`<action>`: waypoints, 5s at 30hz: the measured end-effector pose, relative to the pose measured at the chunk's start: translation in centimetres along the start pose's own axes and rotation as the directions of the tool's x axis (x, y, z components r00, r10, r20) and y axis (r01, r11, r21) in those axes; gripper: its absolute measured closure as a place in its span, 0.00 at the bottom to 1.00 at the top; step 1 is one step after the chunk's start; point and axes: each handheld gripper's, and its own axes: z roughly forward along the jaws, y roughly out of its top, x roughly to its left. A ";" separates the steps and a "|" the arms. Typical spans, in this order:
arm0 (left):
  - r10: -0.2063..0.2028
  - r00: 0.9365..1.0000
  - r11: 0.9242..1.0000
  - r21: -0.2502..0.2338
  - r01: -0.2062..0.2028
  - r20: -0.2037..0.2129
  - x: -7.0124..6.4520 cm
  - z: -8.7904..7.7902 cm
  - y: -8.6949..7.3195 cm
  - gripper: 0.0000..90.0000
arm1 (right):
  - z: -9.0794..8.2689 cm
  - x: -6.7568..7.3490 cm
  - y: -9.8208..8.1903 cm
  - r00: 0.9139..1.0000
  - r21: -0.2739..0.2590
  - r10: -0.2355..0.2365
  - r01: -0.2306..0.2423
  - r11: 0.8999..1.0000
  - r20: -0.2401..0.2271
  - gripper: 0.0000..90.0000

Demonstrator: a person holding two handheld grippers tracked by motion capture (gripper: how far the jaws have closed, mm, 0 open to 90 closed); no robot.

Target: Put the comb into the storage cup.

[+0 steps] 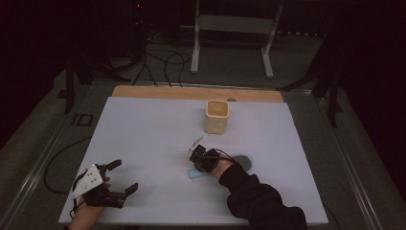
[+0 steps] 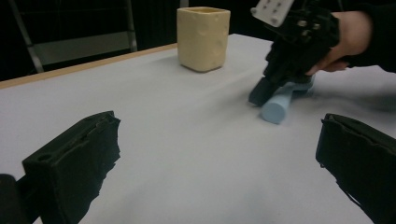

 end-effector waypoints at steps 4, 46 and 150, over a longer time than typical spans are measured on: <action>-0.001 1.000 1.000 -0.001 0.001 -0.001 0.0 0.0 0.0 0.00 | -0.5 0.8 -0.9 1.000 -0.004 -0.010 0.010 1.000 -0.014 1.00; -0.005 1.000 1.000 0.005 0.005 -0.008 0.0 0.3 -0.1 0.00 | -8.7 -0.9 -15.9 0.995 0.116 0.090 -0.095 0.989 0.052 0.99; -0.016 1.000 1.000 0.000 0.016 0.002 0.1 0.3 -0.1 0.00 | -7.1 -7.3 -12.9 0.997 0.399 -0.040 0.062 0.915 -0.063 0.76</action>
